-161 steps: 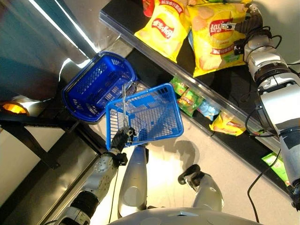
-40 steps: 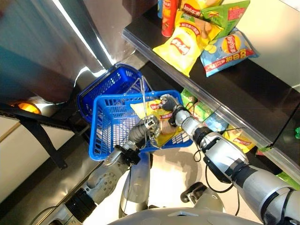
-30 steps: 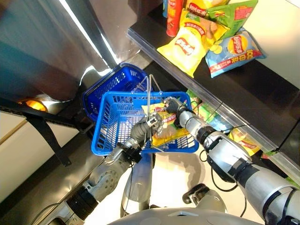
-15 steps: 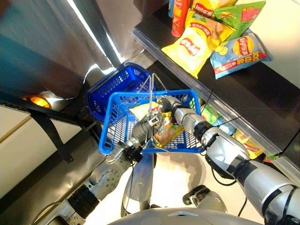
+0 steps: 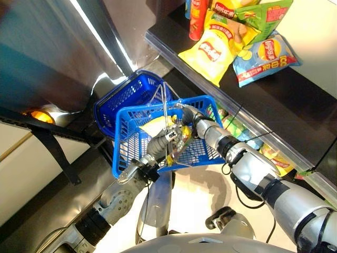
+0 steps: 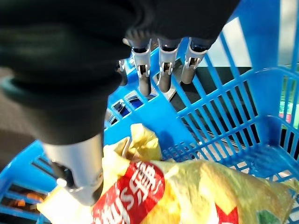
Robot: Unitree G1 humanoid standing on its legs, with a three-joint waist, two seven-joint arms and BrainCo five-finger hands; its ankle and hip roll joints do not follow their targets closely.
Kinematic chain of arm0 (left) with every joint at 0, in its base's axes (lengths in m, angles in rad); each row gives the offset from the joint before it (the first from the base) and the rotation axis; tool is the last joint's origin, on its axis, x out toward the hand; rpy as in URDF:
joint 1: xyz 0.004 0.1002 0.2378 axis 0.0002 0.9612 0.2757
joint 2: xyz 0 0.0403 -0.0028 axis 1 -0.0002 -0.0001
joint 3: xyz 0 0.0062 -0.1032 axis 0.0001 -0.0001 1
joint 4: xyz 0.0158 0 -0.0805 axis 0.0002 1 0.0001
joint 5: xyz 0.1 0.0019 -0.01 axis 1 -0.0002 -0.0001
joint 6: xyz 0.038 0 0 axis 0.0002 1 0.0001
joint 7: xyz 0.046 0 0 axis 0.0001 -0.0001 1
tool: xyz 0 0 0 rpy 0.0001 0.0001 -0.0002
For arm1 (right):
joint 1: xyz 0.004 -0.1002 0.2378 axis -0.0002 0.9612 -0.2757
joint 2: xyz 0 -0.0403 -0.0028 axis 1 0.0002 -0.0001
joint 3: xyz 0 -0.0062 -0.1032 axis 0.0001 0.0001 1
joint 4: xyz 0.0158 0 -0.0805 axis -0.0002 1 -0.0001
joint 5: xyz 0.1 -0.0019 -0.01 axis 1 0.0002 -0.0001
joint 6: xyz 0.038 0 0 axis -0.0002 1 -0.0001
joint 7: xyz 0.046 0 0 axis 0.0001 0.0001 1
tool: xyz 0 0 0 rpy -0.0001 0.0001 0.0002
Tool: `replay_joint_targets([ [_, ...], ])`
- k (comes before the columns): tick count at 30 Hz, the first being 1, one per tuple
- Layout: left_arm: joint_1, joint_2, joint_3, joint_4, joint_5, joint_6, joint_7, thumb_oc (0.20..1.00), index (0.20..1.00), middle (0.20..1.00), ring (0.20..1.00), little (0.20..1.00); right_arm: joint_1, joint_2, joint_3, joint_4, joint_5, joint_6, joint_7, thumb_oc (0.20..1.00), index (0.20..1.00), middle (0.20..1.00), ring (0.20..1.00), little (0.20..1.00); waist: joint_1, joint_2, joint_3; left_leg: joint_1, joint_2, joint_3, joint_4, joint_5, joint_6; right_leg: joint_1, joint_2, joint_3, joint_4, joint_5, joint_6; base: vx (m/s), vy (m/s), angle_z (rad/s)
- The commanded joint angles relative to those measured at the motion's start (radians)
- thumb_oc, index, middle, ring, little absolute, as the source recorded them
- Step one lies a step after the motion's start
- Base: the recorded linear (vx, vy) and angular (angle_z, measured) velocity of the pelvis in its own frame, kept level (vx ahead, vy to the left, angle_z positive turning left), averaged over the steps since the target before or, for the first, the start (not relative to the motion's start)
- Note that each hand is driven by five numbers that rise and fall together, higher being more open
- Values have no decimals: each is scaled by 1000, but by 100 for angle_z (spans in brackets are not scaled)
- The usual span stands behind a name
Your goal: Pick up the snacks into the basket
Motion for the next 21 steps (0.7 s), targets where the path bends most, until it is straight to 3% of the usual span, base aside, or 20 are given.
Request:
replay_joint_targets([
  [1,-29,-15,71,-223,41,-85,-25,200,200,200,200,200,-91,-4,-15,-108,110,-41,-13,1000,1000,1000,1000,1000,-21,10,1,42,14,65,11,-59,36,-81,24,56,29,136,15,-7,14,-8],
  [5,12,-17,140,-190,101,-95,9,200,200,200,200,200,27,-66,-31,-335,181,-59,-5,1000,1000,1000,1000,1000,-66,-9,11,52,28,83,18,-65,33,-89,28,79,30,138,11,-10,29,-23],
  [10,93,-41,242,-100,184,-120,52,200,200,200,200,200,343,-146,-108,-636,294,-93,2,1000,1000,1000,1000,1000,-124,-30,11,75,43,103,21,-75,32,-83,29,100,28,138,11,-10,15,-26],
  [11,103,-48,255,-70,194,-122,59,200,200,200,200,200,404,-157,-132,-681,318,-101,2,1000,1000,1000,1000,1000,-136,-35,9,73,43,113,8,-48,42,-81,28,87,11,157,-6,23,7,-21],
  [13,132,-55,284,-6,215,-132,67,200,200,200,200,200,534,-202,-188,-768,378,-115,22,1000,1000,1000,1000,1000,-158,-42,-2,101,49,111,16,-76,30,-58,31,106,12,141,11,35,17,-10],
  [14,141,-62,295,23,217,-132,66,200,200,200,200,200,584,-219,-206,-792,402,-120,37,1000,1000,1000,1000,1000,-168,-46,-6,106,50,122,-1,-52,40,-50,31,94,-10,161,-4,40,13,-18],
  [15,154,-68,306,68,233,-133,68,200,200,200,200,200,654,-235,-228,-827,442,-129,58,1000,1000,1000,1000,1000,-180,-50,-12,131,54,118,1,-76,27,-30,38,107,-8,147,14,-11,23,-16],
  [16,160,-75,317,99,243,-134,67,200,200,200,200,200,701,-254,-243,-860,455,-132,75,1000,1000,1000,1000,1000,-192,-55,-18,137,54,129,-20,-48,36,-19,41,97,-37,170,0,50,12,-21],
  [21,188,-117,361,226,300,-131,46,200,200,200,200,200,859,-279,-291,-937,540,-134,150,1000,1000,1000,1000,1000,-241,-69,-48,210,58,153,-94,-25,27,38,66,113,-123,198,4,35,19,-18],
])
